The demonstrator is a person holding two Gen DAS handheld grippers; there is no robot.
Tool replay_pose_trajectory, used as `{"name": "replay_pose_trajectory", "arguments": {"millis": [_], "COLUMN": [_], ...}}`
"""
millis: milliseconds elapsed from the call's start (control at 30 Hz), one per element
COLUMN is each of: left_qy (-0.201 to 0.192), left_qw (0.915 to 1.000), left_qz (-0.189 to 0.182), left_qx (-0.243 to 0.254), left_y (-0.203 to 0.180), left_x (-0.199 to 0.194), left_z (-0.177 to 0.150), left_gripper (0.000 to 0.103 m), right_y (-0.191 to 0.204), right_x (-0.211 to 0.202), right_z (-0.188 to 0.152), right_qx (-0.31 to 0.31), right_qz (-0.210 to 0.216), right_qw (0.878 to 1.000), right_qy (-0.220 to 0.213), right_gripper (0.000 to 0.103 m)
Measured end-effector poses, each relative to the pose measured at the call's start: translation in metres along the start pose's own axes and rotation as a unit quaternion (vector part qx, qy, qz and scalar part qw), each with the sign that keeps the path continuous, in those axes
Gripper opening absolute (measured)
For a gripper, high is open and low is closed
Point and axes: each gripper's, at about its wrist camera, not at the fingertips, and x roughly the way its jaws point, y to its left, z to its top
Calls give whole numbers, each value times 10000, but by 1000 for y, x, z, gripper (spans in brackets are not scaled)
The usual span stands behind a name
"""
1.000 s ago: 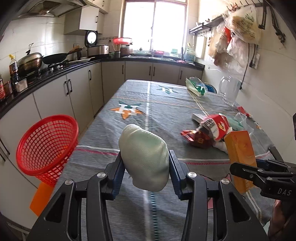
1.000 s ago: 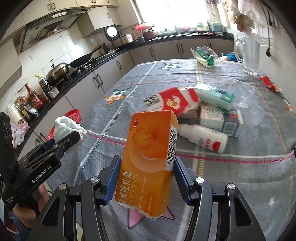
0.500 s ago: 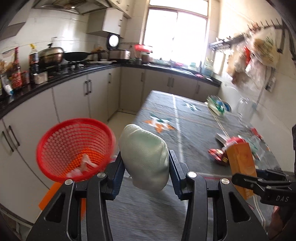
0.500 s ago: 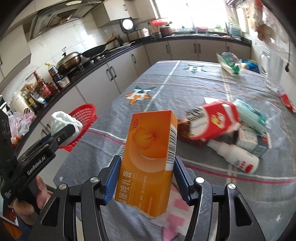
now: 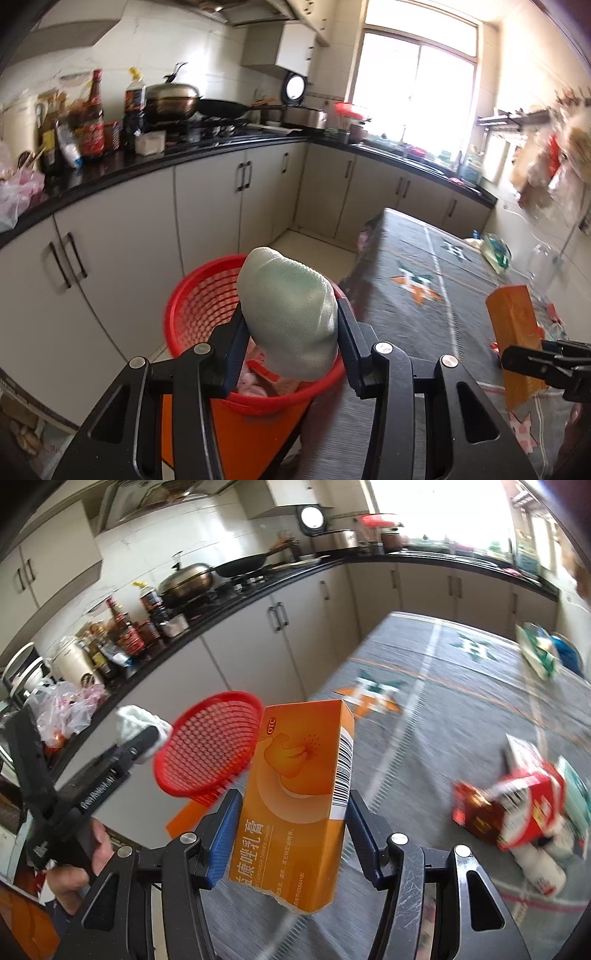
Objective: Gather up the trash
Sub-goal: 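Carry both held items over the red basket and open both grippers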
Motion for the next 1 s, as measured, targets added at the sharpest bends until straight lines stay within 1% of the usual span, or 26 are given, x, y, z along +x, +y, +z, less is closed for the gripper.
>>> {"name": "replay_pose_trajectory", "arguments": {"millis": [200,333,400,467,500,600,733,767,867,933,967,1000], "left_qy": [247,354,379,409,412,420,429,428,410,402,399,398], "left_qw": [9996,9992,9991,9990,9989,9989,9988,9988,9989,9990,9990,9990], "left_qz": [93,135,158,192,193,223,214,222,208,203,198,200], "left_qx": [-119,-126,-97,-64,-60,6,30,44,46,34,42,54], "left_y": [24,33,36,37,38,38,42,43,44,43,43,42], "left_x": [24,37,42,47,49,53,55,55,55,56,55,56], "left_z": [0,-4,-5,-6,-6,-7,-9,-9,-10,-10,-10,-10], "left_gripper": [43,43,43,43,43,43,43,43,43,43,43,43], "right_y": [33,44,50,56,58,59,59,56,40,35,33,32], "right_x": [39,72,88,105,110,123,115,112,109,108,107,108], "right_z": [33,50,57,63,65,64,57,54,44,34,28,25], "right_qx": [-170,-91,-49,-63,-61,7,-257,-386,-448,-484,-507,-543], "right_qz": [334,597,649,669,669,778,599,456,377,271,152,113], "right_qw": [9992,9975,9970,9966,9963,9946,9960,9965,9953,9948,9949,9948], "right_qy": [167,355,414,480,542,685,618,592,770,857,855,851], "right_gripper": [62,62,61,55,50,50,51,51,53,62,64,69]}}
